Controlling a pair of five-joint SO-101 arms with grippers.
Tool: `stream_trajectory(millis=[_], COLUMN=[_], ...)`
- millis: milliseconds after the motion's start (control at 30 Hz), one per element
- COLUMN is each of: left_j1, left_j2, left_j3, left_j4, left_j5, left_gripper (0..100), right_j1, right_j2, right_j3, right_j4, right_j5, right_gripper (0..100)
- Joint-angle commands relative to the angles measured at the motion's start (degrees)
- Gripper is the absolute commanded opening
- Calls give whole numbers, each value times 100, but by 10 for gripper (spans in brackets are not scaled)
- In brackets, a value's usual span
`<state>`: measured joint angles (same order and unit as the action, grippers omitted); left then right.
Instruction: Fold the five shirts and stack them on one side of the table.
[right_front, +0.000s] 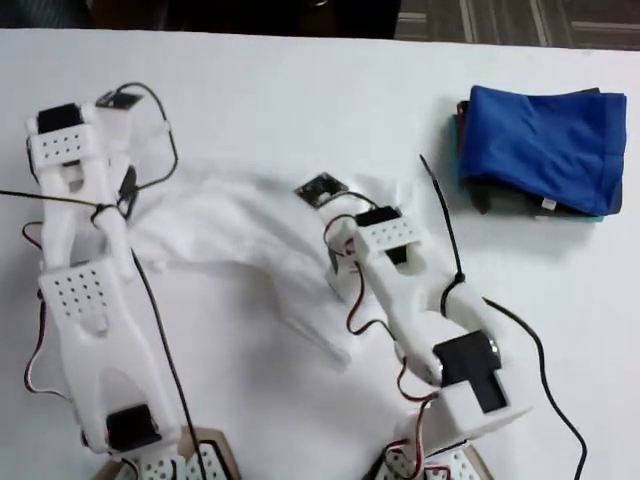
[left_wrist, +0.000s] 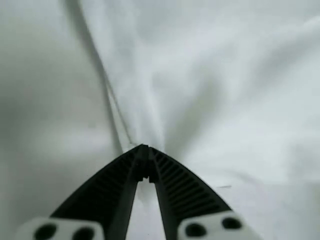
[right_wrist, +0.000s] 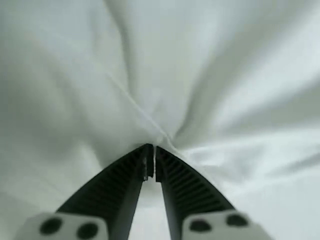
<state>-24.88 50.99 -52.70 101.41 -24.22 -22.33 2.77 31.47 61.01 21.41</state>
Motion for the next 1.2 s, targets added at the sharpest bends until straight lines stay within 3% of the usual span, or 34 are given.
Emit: stream_trajectory(millis=[0,167,267,433,667,833,1167], left_j1=[-79,-9,26,-185,-185,-158,-176], left_j2=[-791,-1240,-1336,-1319,-1319,-1319,-1380], left_j3=[-66,769,1516,2378,3046,3081,3310], left_j4=[88,79,-88,-1257,-2752,-2708,-2479], left_j5=[53,35,26,53,158,484,501], left_gripper=[24,24,24,24,24,24,24], right_j1=[-66,-268,-743,-1393,-1455,-1455,-1481], right_j2=[-1024,-2062,-2360,-2422,-2422,-2448,-2422], right_j3=[-53,-35,185,1011,2101,2251,1881], right_j4=[13,725,1015,585,-365,-409,-426], right_j5=[35,53,62,62,62,62,62], right_gripper=[19,21,21,21,69,132,137])
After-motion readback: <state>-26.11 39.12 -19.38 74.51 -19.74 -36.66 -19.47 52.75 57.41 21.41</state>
